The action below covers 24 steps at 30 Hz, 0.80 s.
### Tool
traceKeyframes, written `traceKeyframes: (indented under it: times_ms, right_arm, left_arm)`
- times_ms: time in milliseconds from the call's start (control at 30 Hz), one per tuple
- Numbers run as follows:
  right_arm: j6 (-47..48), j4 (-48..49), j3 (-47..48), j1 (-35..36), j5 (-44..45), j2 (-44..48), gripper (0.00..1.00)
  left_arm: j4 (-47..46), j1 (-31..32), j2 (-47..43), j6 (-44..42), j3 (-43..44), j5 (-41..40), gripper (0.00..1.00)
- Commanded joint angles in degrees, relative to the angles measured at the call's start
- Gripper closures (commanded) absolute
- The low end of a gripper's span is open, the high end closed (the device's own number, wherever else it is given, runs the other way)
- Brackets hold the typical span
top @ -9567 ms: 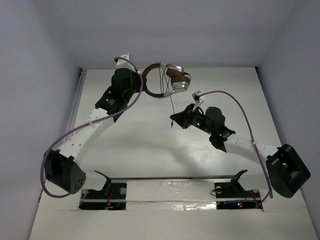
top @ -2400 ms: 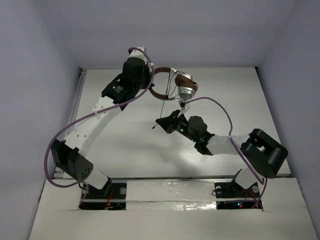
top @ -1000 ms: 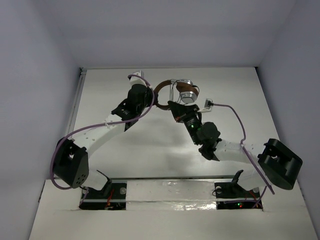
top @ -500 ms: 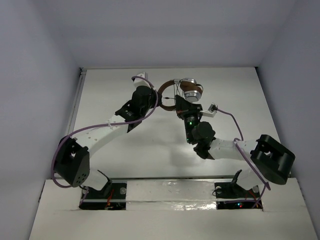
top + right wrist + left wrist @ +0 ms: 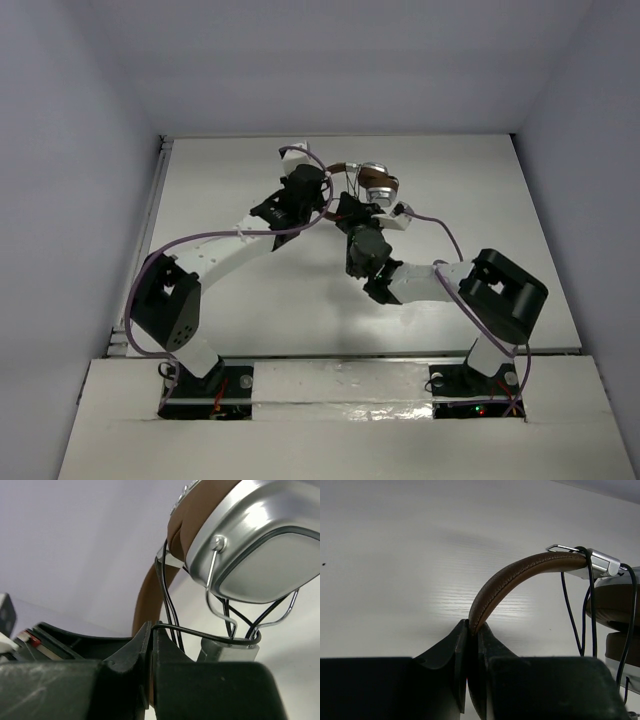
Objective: Wrap the headphones
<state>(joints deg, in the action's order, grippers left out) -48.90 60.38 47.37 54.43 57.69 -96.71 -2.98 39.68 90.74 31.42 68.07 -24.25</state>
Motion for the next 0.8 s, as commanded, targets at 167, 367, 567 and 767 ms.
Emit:
traceKeyframes:
  times_ms: [167, 367, 567, 767]
  right_arm:
    - [-0.2, -15.1, 8.1, 0.4, -4.7, -5.4, 0.90]
    - [-1.8, -24.6, 8.9, 0.4, -11.6, -4.5, 0.66]
    - [-2.1, -31.8, 8.5, 0.4, -14.5, -1.3, 0.67]
    - [1.5, -33.7, 7.1, 0.4, -14.7, 2.4, 0.67]
  left_arm:
    - [-2.6, 1.4, 1.4, -2.9, 8.7, 0.3, 1.00]
    - [-1.0, 0.3, 3.9, -4.9, 12.5, 1.2, 1.00]
    - [-0.2, -2.0, 6.8, -4.2, 14.6, 6.0, 1.00]
    - [0.1, -2.6, 8.0, -4.0, 13.9, 10.5, 1.00]
